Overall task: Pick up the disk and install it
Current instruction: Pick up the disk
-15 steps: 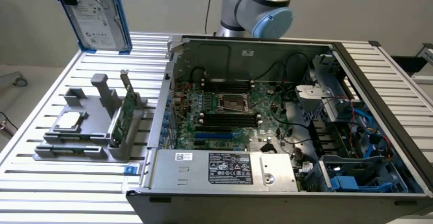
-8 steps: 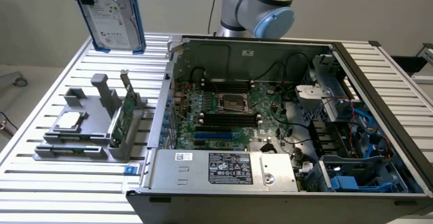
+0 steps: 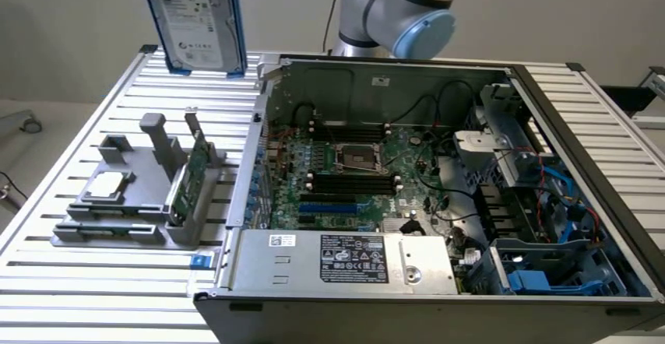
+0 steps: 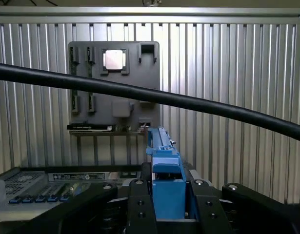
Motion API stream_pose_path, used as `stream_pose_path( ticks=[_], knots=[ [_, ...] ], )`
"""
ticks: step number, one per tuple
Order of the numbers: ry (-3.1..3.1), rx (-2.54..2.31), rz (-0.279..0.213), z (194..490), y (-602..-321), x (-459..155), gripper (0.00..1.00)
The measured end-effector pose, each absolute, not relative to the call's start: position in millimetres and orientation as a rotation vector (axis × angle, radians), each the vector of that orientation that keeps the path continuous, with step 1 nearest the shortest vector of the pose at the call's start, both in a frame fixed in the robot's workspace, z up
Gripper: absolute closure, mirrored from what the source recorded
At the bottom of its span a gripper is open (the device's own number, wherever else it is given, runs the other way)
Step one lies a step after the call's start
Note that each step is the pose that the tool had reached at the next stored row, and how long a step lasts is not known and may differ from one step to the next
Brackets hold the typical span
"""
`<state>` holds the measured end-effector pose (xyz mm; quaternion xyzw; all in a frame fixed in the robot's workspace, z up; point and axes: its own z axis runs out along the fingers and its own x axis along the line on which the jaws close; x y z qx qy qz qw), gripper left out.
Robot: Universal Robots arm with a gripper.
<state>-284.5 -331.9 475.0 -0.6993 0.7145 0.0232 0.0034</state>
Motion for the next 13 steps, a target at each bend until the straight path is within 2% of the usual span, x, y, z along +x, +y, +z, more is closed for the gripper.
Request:
stream_pose_path(
  ticks=[13],
  knots=[
    [2.245, -2.197, 0.083, 484.3, -339.4, -226.6, 0.67]
  ],
)
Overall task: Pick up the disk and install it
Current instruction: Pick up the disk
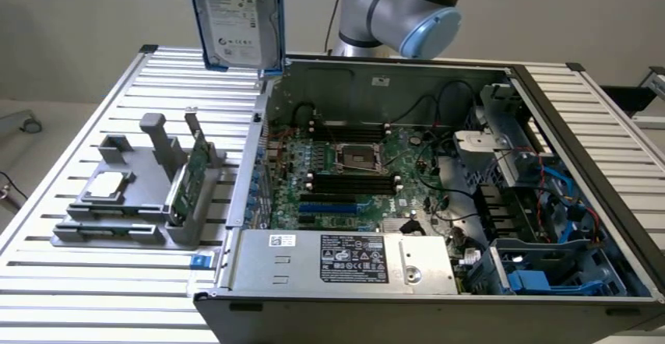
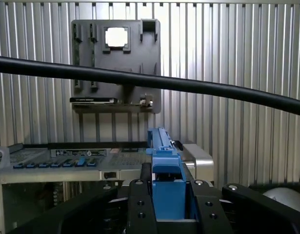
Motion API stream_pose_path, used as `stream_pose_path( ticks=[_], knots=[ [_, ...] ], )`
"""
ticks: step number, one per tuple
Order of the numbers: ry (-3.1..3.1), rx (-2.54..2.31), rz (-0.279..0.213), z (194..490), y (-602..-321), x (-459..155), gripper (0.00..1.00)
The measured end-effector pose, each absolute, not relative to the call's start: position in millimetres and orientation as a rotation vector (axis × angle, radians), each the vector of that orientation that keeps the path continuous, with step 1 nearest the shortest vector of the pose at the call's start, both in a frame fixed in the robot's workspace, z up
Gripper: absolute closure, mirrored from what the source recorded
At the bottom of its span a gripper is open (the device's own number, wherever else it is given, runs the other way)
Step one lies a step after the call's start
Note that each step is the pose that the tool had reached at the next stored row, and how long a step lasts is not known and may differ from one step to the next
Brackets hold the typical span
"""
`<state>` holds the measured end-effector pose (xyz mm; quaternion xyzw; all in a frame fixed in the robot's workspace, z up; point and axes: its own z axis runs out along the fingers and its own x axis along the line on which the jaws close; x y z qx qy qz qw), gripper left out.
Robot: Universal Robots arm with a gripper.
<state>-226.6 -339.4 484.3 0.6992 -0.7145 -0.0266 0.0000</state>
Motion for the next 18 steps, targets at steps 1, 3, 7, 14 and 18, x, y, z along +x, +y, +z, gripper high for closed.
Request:
stream_pose_path(
  ticks=[1, 3, 7, 14, 18],
  knots=[
    [-2.244, 2.197, -0.084, 484.3, -341.8, -222.8, 0.67],
    [-2.245, 2.197, -0.084, 484.2, -346.5, -215.1, 0.67],
    [-2.244, 2.196, -0.084, 484.3, -356.3, -199.4, 0.67],
    [-2.244, 2.196, -0.084, 484.3, -369.6, -169.1, 0.67],
    [-2.244, 2.196, -0.084, 484.3, -374.3, -150.8, 0.67]
  ],
)
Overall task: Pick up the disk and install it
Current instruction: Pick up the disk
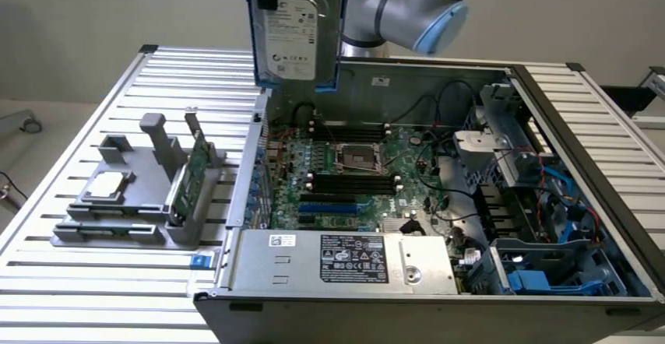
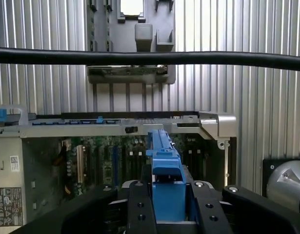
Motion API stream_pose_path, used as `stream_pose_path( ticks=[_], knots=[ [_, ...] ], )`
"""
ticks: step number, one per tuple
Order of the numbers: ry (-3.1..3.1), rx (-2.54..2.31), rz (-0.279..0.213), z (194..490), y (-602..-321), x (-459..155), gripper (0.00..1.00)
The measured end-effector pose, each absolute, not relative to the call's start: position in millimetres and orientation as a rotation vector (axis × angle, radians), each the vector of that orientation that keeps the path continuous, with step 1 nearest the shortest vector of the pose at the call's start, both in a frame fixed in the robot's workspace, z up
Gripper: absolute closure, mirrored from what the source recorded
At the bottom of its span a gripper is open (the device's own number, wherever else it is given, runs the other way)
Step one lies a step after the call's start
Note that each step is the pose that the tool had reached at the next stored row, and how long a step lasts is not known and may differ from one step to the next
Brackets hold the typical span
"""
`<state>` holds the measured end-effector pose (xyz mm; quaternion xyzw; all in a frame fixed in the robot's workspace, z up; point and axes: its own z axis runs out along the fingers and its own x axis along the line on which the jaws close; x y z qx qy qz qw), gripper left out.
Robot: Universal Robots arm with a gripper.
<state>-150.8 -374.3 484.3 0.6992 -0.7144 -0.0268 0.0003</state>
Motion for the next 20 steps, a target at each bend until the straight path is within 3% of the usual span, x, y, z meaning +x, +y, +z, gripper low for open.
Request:
stream_pose_path(
  ticks=[20],
  knots=[
    [-2.244, 2.196, -0.085, 484.3, -407.5, -60.0, 0.67]
  ],
)
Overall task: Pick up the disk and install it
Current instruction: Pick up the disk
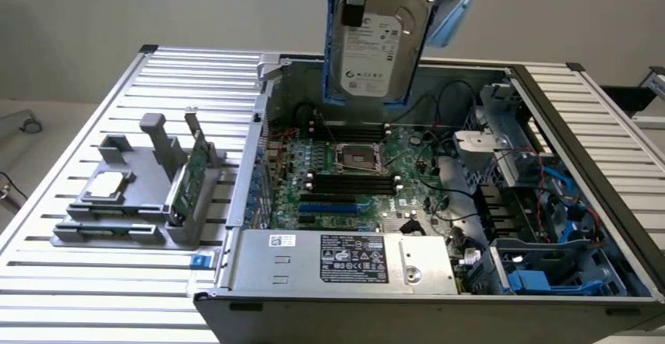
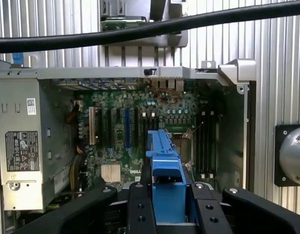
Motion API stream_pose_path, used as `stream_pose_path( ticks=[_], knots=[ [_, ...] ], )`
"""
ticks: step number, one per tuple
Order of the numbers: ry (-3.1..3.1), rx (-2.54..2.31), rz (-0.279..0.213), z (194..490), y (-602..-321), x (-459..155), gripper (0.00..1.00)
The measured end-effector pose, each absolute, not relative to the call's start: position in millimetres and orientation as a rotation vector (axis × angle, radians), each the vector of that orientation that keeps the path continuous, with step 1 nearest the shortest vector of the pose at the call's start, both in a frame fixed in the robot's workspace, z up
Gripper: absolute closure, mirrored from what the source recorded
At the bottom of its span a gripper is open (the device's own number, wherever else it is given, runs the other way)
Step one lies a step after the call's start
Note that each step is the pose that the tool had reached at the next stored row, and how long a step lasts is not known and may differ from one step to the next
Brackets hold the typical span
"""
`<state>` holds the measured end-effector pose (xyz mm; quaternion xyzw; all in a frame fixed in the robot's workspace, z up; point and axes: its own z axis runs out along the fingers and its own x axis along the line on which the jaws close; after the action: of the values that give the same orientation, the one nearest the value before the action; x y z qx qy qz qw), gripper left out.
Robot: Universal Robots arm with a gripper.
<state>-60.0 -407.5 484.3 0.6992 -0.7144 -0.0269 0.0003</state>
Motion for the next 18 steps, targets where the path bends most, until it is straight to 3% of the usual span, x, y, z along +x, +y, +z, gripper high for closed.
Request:
stream_pose_path(
  ticks=[18],
  knots=[
    [-2.244, 2.196, -0.085, 481.9, -456.6, -2.0, 0.67]
  ],
)
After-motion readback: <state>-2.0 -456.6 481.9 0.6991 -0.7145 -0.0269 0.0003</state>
